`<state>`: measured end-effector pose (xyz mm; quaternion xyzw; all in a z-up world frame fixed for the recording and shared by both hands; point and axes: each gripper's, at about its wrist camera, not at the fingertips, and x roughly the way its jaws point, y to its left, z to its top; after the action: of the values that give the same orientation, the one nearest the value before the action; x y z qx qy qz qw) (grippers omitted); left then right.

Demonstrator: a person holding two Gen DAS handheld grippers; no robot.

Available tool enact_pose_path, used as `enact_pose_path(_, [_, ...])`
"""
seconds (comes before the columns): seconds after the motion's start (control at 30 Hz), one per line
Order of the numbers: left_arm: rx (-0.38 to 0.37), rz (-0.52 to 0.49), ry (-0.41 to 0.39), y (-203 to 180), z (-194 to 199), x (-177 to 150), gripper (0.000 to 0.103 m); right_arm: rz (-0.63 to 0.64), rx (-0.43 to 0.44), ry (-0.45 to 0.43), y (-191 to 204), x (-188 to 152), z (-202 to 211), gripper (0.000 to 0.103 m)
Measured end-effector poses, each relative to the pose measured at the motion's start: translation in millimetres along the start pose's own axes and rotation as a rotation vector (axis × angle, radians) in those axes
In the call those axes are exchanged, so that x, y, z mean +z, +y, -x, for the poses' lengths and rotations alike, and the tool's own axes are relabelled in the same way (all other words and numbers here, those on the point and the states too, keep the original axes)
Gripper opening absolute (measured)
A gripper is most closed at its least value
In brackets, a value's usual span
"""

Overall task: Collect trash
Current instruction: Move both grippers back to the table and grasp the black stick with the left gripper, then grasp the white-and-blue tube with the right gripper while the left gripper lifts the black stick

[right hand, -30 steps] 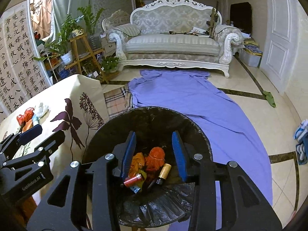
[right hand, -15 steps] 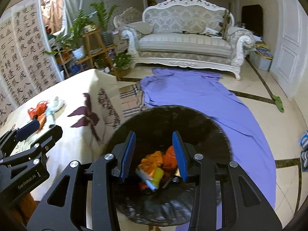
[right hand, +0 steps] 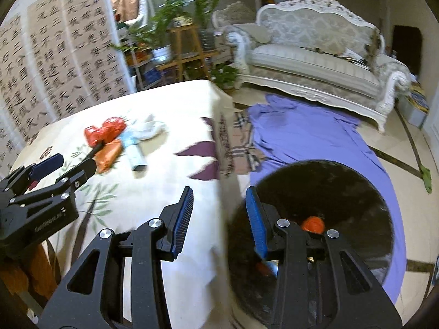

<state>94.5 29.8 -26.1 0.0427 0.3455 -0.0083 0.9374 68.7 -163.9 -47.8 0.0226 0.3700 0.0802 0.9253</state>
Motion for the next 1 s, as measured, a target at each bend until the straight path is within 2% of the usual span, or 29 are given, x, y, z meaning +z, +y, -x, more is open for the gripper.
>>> enact_pose_path(0.2, [0.032,-0.002,0.041,25,-18,0,0.072,0.039,0.040,0.017,24,13,-14,0.039])
enact_pose_path(0.37, [-0.010,0.008,0.114,35,-34,1,0.070,0.065,0.060,0.025,39,20,-23,0.039])
enact_pose_path(0.47, [-0.027,-0.008,0.142,39,-41,1,0.062,0.075,0.068,0.028,45,22,-26,0.039])
enact_pose_path(0.57, [-0.044,-0.021,0.157,40,-45,0,0.050,0.084,0.073,0.034,49,23,-30,0.039])
enact_pose_path(0.63, [-0.064,-0.019,0.174,40,-47,0,0.037,0.090,0.075,0.040,52,25,-33,0.039])
enact_pose_path(0.67, [-0.069,-0.019,0.179,41,-47,0,0.035,0.091,0.076,0.042,53,25,-34,0.039])
enact_pose_path(0.83, [-0.078,-0.024,0.176,40,-44,-2,0.018,0.107,0.085,0.053,59,27,-40,0.039])
enact_pose_path(1.0, [-0.085,-0.019,0.170,41,-38,-6,0.012,0.127,0.097,0.063,69,32,-48,0.039])
